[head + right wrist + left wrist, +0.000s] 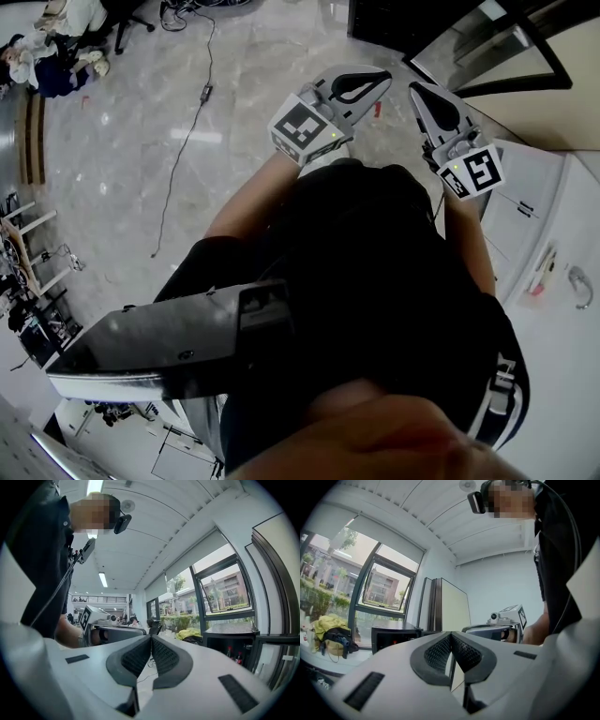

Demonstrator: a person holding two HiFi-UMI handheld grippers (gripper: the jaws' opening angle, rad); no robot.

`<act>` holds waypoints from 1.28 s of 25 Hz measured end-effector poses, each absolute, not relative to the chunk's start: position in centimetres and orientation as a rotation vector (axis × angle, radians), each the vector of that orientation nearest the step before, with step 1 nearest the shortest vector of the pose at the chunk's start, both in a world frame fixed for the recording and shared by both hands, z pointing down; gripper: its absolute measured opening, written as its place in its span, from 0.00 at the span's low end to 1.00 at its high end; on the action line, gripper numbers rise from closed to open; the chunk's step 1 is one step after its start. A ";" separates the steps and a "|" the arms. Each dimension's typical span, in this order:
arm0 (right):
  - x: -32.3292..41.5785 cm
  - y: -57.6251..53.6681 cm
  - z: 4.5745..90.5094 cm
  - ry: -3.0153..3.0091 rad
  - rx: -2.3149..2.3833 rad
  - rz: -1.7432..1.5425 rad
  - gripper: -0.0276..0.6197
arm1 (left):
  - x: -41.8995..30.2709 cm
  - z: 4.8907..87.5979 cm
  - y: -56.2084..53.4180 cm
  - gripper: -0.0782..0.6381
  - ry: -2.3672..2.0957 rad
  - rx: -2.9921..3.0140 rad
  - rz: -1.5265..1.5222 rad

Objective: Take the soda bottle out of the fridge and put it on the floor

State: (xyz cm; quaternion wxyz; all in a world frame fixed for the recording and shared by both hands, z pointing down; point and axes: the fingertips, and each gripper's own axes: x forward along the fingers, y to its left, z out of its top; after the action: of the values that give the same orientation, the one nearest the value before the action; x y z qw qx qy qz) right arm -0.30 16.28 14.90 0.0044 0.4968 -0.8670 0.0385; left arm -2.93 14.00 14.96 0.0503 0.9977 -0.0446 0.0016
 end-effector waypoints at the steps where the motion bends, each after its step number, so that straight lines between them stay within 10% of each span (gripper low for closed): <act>1: -0.1 15.8 15.0 -2.713 1.557 0.127 0.06 | -2.8 15.0 13.5 0.12 -0.140 3.034 0.004; 32: 24.5 -14.7 33.2 -2.452 1.764 0.249 0.07 | 17.2 26.9 -12.5 0.12 -0.539 2.986 0.163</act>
State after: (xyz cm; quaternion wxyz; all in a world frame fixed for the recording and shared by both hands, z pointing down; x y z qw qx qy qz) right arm 24.48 -14.65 33.22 0.0552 0.5811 -0.8078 0.0820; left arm 17.18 -12.50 26.91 0.0514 0.9814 -0.1772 0.0537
